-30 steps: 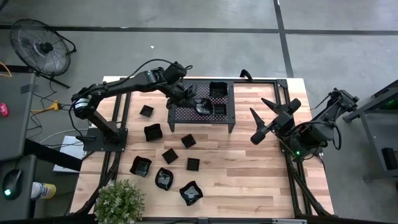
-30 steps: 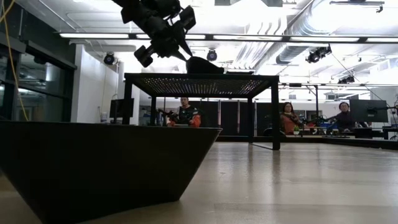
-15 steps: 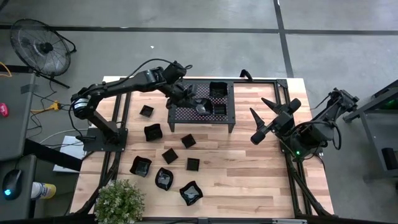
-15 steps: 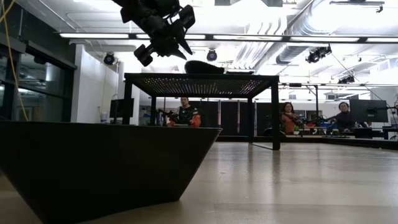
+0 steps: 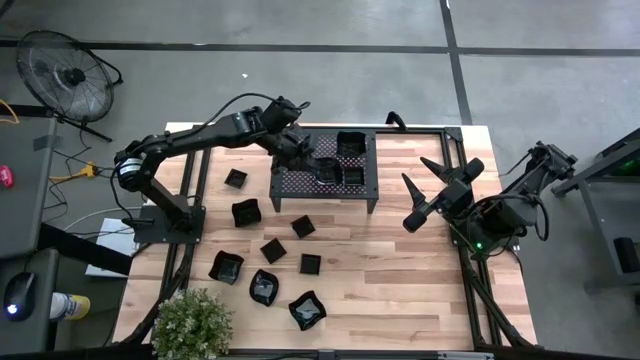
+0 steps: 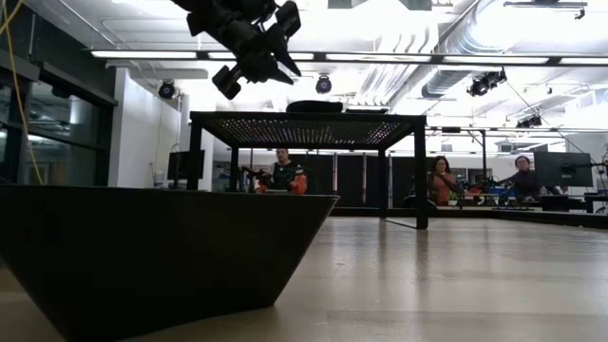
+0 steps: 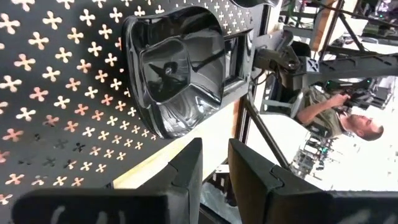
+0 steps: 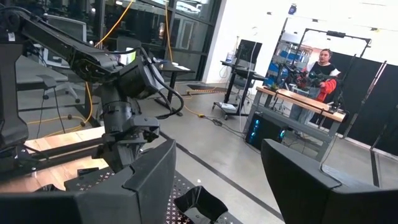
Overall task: Pick & Place Mini shaped plates
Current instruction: Stack the black distorted square plate on top of the other black distorted square plates on the shelf
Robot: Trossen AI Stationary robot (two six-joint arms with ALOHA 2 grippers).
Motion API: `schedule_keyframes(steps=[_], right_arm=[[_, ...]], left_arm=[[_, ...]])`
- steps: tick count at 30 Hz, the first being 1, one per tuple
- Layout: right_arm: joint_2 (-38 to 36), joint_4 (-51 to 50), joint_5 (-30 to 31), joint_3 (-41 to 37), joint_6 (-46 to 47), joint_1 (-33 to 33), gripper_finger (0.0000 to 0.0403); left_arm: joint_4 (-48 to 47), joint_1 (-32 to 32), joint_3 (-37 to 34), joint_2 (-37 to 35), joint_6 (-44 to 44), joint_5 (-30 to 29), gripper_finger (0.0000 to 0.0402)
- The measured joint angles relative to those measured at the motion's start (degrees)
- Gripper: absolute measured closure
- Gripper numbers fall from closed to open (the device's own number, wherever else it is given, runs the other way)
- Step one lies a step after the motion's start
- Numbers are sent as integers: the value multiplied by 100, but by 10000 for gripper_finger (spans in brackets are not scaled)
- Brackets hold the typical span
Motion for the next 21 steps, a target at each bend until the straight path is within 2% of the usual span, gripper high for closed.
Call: schedule_keyframes(steps=[21], right_arm=[[-2, -2, 0, 0, -148, 0, 169]], left_arm=[[108, 0, 0, 0, 313, 24, 323]])
